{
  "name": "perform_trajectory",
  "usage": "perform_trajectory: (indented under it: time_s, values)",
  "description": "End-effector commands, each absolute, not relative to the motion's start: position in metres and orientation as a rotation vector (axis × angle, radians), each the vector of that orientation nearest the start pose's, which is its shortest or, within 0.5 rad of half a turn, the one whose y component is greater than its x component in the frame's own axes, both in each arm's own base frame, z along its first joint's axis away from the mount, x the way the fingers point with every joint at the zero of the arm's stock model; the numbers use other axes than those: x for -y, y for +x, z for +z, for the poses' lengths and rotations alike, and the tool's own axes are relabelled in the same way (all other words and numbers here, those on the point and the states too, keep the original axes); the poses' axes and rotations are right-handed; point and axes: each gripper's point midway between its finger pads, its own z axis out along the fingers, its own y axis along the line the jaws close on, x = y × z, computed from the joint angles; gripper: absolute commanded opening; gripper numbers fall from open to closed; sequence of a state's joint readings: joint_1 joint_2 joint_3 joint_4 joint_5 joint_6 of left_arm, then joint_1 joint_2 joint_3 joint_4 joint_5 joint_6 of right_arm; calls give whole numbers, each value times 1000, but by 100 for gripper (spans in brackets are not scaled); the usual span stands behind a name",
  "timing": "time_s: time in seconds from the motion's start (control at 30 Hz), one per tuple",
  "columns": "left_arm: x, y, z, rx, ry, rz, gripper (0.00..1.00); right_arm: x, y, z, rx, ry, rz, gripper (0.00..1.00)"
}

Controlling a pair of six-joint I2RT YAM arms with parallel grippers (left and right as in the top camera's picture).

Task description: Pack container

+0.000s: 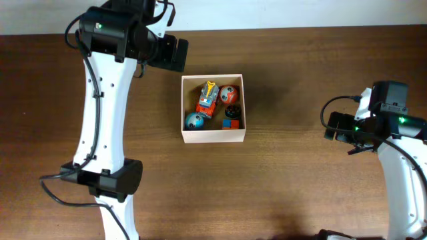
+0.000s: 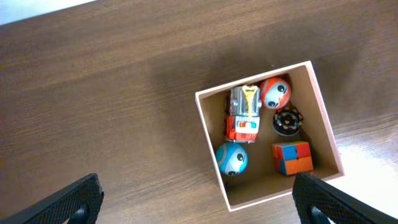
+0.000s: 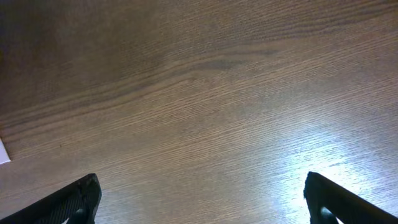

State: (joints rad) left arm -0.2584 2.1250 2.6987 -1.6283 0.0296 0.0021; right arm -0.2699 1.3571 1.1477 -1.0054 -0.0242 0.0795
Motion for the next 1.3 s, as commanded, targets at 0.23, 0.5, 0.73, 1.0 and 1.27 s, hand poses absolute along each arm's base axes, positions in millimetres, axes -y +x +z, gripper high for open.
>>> perform_trajectory:
  time_s: [0.23, 0.5, 0.73, 1.0, 1.27]
  values:
    - [118, 475, 323, -2460, 291, -79, 99, 79, 292, 150, -2734, 502, -22, 99]
    - [102, 481, 329, -2433, 245, 33, 99, 79, 292, 150, -2734, 502, -22, 99]
    - [84, 470, 356, -2379, 223, 49, 99, 79, 292, 150, -2734, 502, -22, 99]
    - [32, 445, 392, -2322, 195, 99, 99, 79, 292, 150, -2734, 502, -22, 99]
    - [25, 426, 426, -2185, 182, -43, 99, 79, 292, 150, -2734, 502, -22, 99]
